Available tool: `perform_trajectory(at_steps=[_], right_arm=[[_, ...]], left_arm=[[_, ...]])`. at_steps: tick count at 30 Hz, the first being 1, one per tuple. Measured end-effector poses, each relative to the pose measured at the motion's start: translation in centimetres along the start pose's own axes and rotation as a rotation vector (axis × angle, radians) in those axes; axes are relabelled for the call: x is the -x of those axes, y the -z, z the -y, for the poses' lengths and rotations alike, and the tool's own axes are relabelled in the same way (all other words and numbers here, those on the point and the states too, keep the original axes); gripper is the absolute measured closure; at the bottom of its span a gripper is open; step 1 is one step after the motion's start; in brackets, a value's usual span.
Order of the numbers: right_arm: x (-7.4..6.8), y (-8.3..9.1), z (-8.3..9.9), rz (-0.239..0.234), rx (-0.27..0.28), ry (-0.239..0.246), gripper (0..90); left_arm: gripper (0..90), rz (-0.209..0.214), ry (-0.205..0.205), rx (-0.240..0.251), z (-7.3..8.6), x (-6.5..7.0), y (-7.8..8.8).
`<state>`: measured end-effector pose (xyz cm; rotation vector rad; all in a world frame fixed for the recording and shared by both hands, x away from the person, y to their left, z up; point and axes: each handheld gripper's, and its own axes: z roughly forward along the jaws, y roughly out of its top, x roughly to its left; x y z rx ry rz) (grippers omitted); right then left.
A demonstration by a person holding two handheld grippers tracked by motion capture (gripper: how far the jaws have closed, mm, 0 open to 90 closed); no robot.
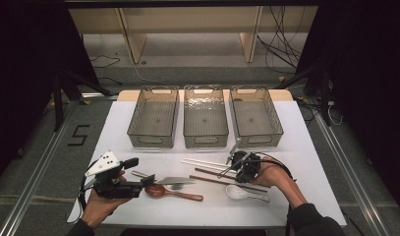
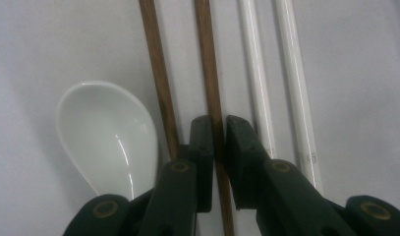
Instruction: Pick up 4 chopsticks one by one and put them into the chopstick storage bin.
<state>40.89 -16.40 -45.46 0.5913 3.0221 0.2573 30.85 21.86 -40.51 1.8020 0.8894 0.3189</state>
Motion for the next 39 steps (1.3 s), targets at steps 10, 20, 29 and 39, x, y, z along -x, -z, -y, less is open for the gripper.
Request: perform_trajectory(at_steps=[10, 20, 29, 39], right_arm=[[-0.4, 0.0, -0.3, 0.019, -0.017, 0.069, 85.3], [-1.0, 2.2, -0.6, 0.058, 0.060, 0.117, 85.4], [-3.0, 4.6, -1.8, 0.092, 0.126, 0.171, 85.4], [-4.8, 5.5, -2.8, 0.083, 0.138, 0.245, 85.4]], left_arm=[[13.4, 0.002, -0.004, -0.001, 0.0, 0.0, 0.0], [13.6, 0.028, -0.016, -0.021, -0.2, 0.0, -0.3], [14.5, 0.059, -0.067, -0.095, -0.7, 0.3, -2.2], [14.8, 0.101, -0.179, -0.203, -2.3, 1.2, -5.4]])
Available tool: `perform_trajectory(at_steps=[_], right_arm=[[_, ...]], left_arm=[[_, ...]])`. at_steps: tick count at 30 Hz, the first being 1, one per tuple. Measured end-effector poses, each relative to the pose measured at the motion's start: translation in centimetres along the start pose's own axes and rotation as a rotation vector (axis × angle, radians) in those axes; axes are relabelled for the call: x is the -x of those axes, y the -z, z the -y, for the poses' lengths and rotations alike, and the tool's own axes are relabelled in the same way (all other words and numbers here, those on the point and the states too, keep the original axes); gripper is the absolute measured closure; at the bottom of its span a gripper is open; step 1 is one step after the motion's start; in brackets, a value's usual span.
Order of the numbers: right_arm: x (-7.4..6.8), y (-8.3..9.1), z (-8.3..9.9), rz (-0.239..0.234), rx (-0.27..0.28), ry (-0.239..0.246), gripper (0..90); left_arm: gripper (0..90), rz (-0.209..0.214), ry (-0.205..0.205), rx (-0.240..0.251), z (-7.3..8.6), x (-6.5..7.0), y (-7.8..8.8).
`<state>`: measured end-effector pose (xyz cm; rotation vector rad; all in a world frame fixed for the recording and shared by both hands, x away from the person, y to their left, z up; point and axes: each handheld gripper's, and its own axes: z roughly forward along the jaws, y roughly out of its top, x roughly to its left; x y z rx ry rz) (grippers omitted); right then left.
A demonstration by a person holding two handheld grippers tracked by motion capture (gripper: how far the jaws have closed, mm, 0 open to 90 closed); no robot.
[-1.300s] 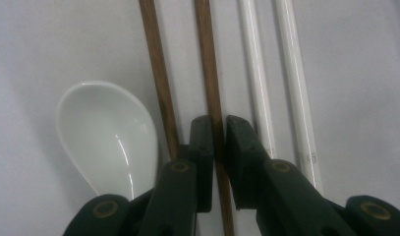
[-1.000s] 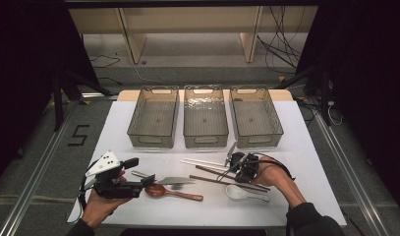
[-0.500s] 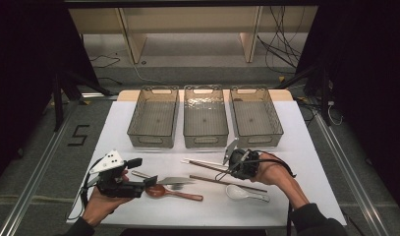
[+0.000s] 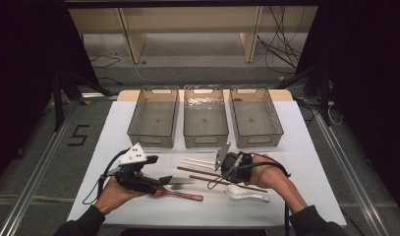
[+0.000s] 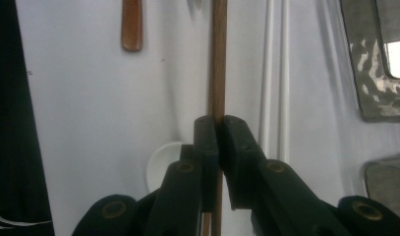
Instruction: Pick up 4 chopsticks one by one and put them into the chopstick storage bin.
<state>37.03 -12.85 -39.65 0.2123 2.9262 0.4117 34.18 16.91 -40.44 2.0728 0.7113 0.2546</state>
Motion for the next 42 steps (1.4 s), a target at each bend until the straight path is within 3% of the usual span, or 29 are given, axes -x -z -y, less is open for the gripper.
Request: perform_trajectory(at_steps=[1, 2, 4, 7, 12, 16, 20, 25, 31, 42], right_arm=[[-0.2, 0.1, -0.2, -0.004, 0.001, 0.018, 85.4], [-0.4, 0.1, -0.3, -0.003, -0.002, 0.013, 85.4], [-0.5, 0.1, -0.4, -0.003, 0.002, 0.021, 85.4], [-0.6, 0.2, -0.6, 0.001, 0.008, 0.036, 85.4], [-1.2, 0.2, -1.1, -0.004, 0.002, 0.048, 85.4], [-1.5, 0.1, -1.4, -0.008, 0.004, 0.076, 85.4], [-1.7, 0.0, -1.6, -0.007, 0.008, 0.093, 85.4], [-2.1, 0.1, -2.0, -0.016, 0.011, 0.105, 85.4], [-2.7, 0.1, -2.2, -0.025, 0.016, 0.135, 85.4], [-3.1, 0.2, -2.5, -0.031, 0.019, 0.174, 85.4]], left_arm=[[14.8, -0.010, -0.048, -0.052, -0.5, 0.1, -0.6], [14.8, -0.004, -0.065, -0.066, -0.8, 0.2, -0.7], [14.8, 0.007, -0.072, -0.081, -1.2, 0.2, -0.9], [15.3, -0.008, -0.124, -0.126, -1.6, 0.4, -1.2], [16.3, 0.027, -0.180, -0.183, -2.0, 1.0, -1.9], [23.0, 0.036, -0.235, -0.231, -2.1, 1.5, -2.2], [30.8, 0.056, -0.256, -0.261, -2.2, 1.8, -2.5], [35.9, 0.061, -0.327, -0.343, -2.1, 2.7, -3.4], [46.5, 0.073, -0.364, -0.409, -2.0, 3.4, -3.9], [68.0, 0.118, -0.420, -0.440, -1.9, 4.0, -4.4]])
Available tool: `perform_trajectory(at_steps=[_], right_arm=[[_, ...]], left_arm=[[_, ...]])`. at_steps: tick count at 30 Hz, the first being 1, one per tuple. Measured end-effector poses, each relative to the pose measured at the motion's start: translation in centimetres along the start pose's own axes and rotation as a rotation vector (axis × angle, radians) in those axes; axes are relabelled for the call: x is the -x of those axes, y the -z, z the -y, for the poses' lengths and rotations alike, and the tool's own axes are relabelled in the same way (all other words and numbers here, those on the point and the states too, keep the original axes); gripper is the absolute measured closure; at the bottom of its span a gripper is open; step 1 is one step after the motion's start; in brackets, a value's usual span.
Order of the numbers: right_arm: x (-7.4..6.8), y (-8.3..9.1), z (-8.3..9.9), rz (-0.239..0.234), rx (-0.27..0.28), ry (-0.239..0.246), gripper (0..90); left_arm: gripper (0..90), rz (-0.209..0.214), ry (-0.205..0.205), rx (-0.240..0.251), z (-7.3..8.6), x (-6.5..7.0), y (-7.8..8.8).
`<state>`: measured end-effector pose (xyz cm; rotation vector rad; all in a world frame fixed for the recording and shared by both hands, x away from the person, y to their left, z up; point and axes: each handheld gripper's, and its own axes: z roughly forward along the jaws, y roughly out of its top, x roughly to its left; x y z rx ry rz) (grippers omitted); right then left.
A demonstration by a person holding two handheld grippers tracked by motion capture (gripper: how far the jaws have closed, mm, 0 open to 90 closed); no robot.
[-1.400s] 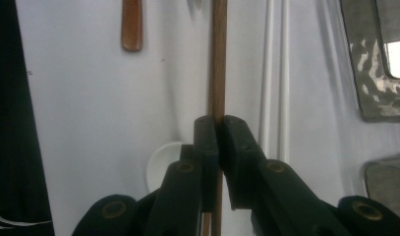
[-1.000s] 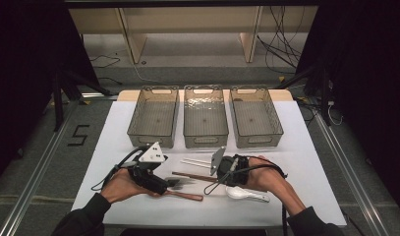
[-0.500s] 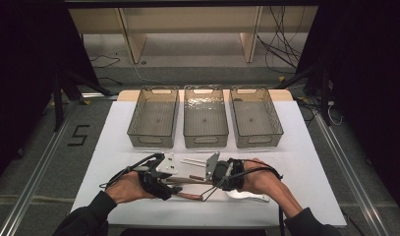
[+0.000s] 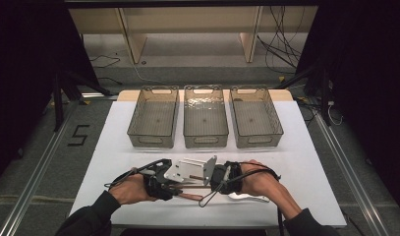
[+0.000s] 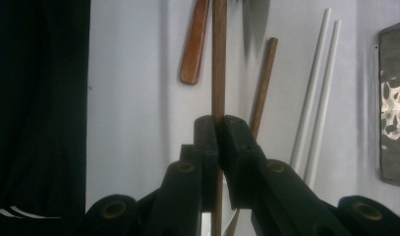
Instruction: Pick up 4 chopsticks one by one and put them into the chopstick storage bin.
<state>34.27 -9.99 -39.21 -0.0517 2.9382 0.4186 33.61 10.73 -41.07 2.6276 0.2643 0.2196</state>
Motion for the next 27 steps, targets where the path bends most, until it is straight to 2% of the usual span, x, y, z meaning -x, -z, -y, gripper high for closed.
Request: perform_trajectory(at_steps=[4, 9, 12, 14, 16, 17, 19, 20, 21, 23, 25, 27], right_arm=[[0.0, 0.1, 0.0, -0.008, -0.001, 0.007, 85.4], [-0.1, 0.1, 0.1, 0.008, 0.002, 0.028, 84.6], [0.0, 0.2, 0.2, 0.015, 0.015, 0.015, 82.8], [0.2, 0.6, 0.4, 0.038, 0.043, -0.020, 73.6], [0.5, 1.2, 0.8, 0.073, 0.081, -0.053, 64.6], [0.6, 1.5, 1.1, 0.089, 0.099, -0.071, 59.2], [0.7, 2.1, 1.7, 0.107, 0.122, -0.115, 51.8], [0.7, 2.3, 2.0, 0.120, 0.128, -0.140, 49.6], [0.9, 2.5, 2.3, 0.127, 0.147, -0.172, 48.1], [1.3, 2.8, 3.2, 0.134, 0.186, -0.229, 45.0], [1.8, 3.1, 3.9, 0.171, 0.224, -0.306, 43.4], [2.2, 3.3, 4.7, 0.185, 0.252, -0.348, 41.6]], left_arm=[[77.2, 0.008, -0.022, 0.001, 0.1, 0.1, -0.2], [81.4, 0.025, -0.074, -0.014, 0.2, 0.4, -0.2], [82.8, 0.030, -0.072, -0.006, 0.3, 0.6, -0.3], [83.0, 0.030, -0.083, -0.019, 0.5, 0.4, -0.2], [83.0, 0.014, -0.053, 0.011, 0.9, 0.2, 0.0], [83.0, 0.014, -0.053, 0.011, 0.9, 0.2, 0.0], [83.1, -0.010, -0.018, 0.019, 1.5, -0.5, 0.5], [83.1, -0.010, -0.018, 0.019, 1.5, -0.5, 0.5], [83.1, -0.027, 0.005, 0.025, 1.9, -0.9, 0.7], [83.1, -0.046, 0.025, 0.025, 2.2, -1.2, 0.9], [83.1, -0.068, 0.070, 0.054, 2.6, -1.7, 1.2], [83.1, -0.092, 0.091, 0.055, 2.9, -2.3, 1.6]])
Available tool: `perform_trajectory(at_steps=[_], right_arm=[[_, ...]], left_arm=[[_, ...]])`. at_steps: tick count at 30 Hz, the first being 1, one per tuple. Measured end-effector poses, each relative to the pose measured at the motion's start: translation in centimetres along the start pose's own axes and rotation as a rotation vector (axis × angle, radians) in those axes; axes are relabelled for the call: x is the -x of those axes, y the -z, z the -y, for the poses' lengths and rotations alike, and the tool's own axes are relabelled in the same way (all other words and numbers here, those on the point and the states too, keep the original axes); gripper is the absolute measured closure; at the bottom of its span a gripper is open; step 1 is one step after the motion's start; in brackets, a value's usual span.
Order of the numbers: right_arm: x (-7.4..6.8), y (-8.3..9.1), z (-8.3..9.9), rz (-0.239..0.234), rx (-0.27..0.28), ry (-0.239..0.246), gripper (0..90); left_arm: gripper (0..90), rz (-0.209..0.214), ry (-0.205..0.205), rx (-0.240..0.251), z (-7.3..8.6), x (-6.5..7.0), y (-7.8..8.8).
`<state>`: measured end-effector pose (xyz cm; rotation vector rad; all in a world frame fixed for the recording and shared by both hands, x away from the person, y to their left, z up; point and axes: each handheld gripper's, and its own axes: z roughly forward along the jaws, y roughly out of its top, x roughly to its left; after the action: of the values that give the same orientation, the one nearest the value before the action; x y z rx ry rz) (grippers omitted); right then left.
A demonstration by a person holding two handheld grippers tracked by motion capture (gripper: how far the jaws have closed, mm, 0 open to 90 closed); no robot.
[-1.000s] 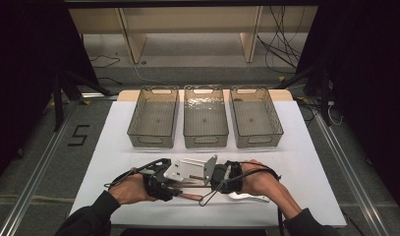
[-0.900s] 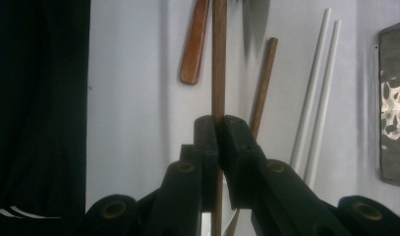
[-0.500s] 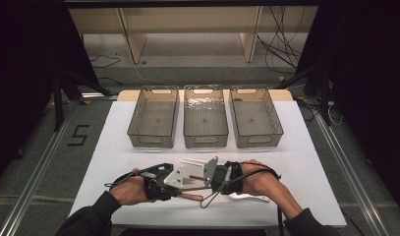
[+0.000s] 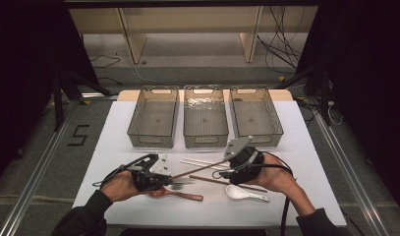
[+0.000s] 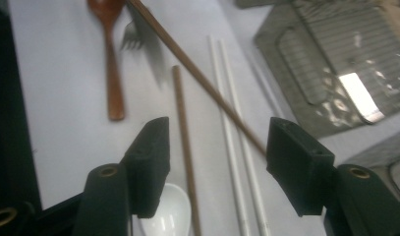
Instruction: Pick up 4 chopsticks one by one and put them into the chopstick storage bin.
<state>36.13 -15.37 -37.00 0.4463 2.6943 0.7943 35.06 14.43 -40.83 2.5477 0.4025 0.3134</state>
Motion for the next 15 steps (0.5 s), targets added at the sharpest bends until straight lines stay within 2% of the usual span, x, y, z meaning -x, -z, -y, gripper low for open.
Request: perform_trajectory(at_steps=[4, 5, 7, 9, 10, 11, 15], right_arm=[[0.8, 0.2, 1.0, 0.006, 0.034, -0.081, 38.2], [0.9, 0.2, 1.2, 0.013, 0.034, -0.098, 38.2], [1.1, 0.0, 1.6, 0.024, 0.030, -0.117, 38.2], [1.2, -0.2, 2.0, 0.032, 0.026, -0.132, 37.5], [1.3, -0.3, 2.2, 0.038, 0.027, -0.142, 36.9], [1.4, -0.3, 2.4, 0.042, 0.023, -0.151, 36.0], [1.5, -0.7, 3.4, 0.057, 0.022, -0.183, 34.2]], left_arm=[[83.1, -0.033, 0.071, 0.021, 0.5, -1.0, 0.6], [83.1, -0.033, 0.071, 0.021, 0.5, -1.0, 0.6], [83.1, -0.039, 0.135, 0.032, 0.7, -1.5, 0.9], [83.1, -0.038, 0.170, 0.035, 0.8, -2.0, 1.1], [83.1, -0.038, 0.170, 0.035, 0.8, -2.0, 1.1], [83.1, -0.050, 0.223, 0.053, 1.0, -2.6, 1.4], [83.0, -0.071, 0.306, 0.078, 1.3, -3.7, 1.9]])
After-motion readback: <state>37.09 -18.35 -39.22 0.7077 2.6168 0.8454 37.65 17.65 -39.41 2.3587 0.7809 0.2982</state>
